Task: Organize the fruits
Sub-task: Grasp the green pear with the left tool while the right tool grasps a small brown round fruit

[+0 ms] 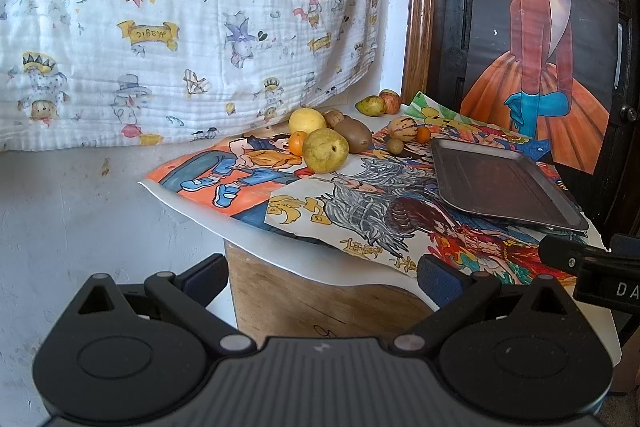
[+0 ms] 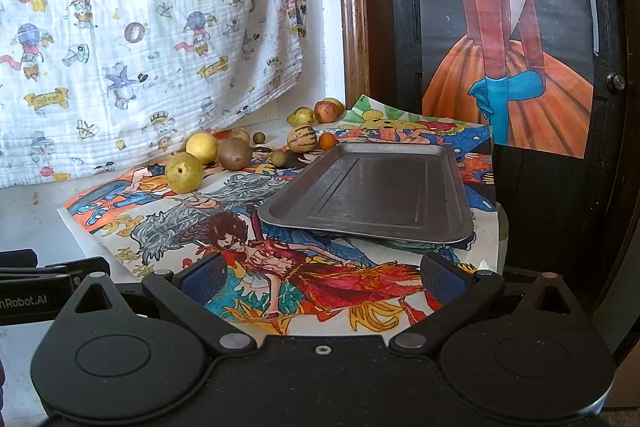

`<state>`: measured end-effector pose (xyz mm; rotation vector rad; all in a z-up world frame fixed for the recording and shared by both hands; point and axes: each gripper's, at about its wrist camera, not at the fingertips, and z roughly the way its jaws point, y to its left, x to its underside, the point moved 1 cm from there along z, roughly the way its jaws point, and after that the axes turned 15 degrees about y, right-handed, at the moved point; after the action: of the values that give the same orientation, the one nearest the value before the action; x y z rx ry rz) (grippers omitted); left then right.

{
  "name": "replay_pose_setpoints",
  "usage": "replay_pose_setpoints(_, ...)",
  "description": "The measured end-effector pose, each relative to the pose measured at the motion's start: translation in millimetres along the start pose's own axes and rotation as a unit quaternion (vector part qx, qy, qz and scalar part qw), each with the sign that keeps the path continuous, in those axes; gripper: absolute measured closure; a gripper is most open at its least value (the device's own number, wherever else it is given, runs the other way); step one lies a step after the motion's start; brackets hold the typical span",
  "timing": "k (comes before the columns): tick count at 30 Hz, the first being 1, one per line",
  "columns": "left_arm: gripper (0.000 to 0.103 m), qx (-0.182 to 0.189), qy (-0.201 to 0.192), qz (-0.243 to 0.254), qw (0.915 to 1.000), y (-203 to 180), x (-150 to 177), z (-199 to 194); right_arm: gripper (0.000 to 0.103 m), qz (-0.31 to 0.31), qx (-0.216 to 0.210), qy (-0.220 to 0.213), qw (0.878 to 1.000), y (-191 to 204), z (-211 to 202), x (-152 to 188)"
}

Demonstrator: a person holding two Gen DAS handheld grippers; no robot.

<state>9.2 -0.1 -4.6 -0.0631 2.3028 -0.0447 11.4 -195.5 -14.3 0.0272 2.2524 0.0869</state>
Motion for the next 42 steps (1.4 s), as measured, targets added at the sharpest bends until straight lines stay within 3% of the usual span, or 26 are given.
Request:
replay_pose_setpoints(10, 0.000, 0.003, 0.011, -0.005, 0.9999, 3.7, -10.2, 6.4, 0.000, -0.029, -0.022, -0.003, 0.999, -2.1, -4.2, -21.8)
replay_pose_setpoints(21, 0.000, 0.013, 0.019, -0.009, 0.9997, 18.5, -68.6, 18.1, 0.000, -0.125, -0.045, 0.015, 0.991, -15.9, 6.8, -84.0)
replay_pose_setpoints(27, 0.000, 0.008, 0.024, -0.003, 0.9997, 24.6, -103.2, 38.3, 0.000, -0.172, -0.045, 0.027, 0.984, -19.8, 30.7, -120.1)
replay_pose_setpoints(33, 0.000, 0.028, 0.049, 0.003, 0.9984, 20.1, -128.6, 70.0, 0.000, -0.225, -0.075, 0.028, 0.971, -16.8, 55.3, -169.6)
replay_pose_setpoints(42, 0.000, 0.047, 0.080, 0.004, 0.9956, 14.0, -158.9, 129.1, 0.003, -0.198, -0.157, 0.105, 0.962, -13.3, 149.7, -236.9)
